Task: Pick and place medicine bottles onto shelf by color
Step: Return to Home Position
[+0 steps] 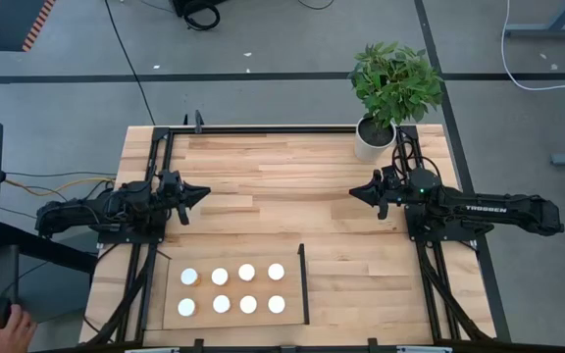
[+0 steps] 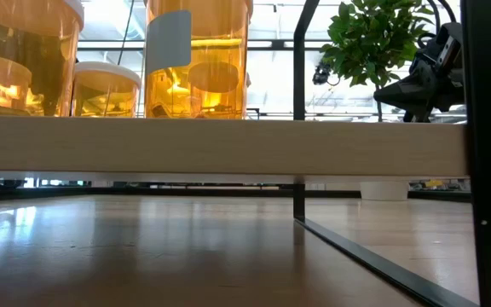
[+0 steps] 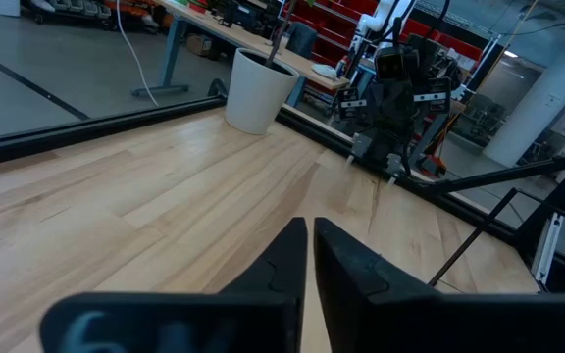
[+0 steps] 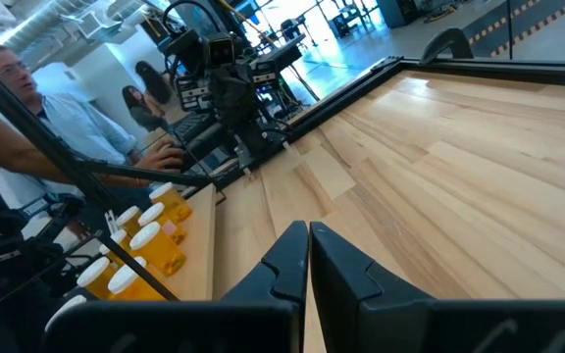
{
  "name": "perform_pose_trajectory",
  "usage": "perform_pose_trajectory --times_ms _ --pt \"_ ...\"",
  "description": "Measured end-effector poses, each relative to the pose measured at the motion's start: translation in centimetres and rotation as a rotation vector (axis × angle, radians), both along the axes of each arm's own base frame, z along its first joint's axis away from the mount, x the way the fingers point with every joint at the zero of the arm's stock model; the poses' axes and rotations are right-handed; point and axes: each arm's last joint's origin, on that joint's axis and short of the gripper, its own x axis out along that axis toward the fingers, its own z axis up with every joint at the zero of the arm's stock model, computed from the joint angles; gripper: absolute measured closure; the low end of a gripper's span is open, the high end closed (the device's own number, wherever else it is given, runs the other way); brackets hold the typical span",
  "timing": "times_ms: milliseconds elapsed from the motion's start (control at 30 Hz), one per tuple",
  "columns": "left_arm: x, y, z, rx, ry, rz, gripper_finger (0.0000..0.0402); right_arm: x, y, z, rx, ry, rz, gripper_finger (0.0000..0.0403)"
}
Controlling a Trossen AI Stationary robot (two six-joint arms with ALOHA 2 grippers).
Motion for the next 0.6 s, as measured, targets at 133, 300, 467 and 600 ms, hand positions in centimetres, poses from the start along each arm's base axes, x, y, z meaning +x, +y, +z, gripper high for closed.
perform_pose_trajectory --times_ms 133,300,467,600 --pt "0.00 0.00 0.00 0.000 0.000 0.000 0.0368 0.00 0.00 0.00 0.000 0.000 0.000 0.0382" --pt "0.00 0.00 0.00 0.000 0.000 0.000 0.0371 0.00 0.00 0.00 0.000 0.000 0.000 0.0382" --pt "0.00 0.00 0.00 0.000 0.000 0.000 0.0378 0.00 0.00 0.00 0.000 0.000 0.000 0.0382" --pt "0.00 0.00 0.00 0.000 0.000 0.000 0.0375 0.00 0.00 0.00 0.000 0.000 0.000 0.0382"
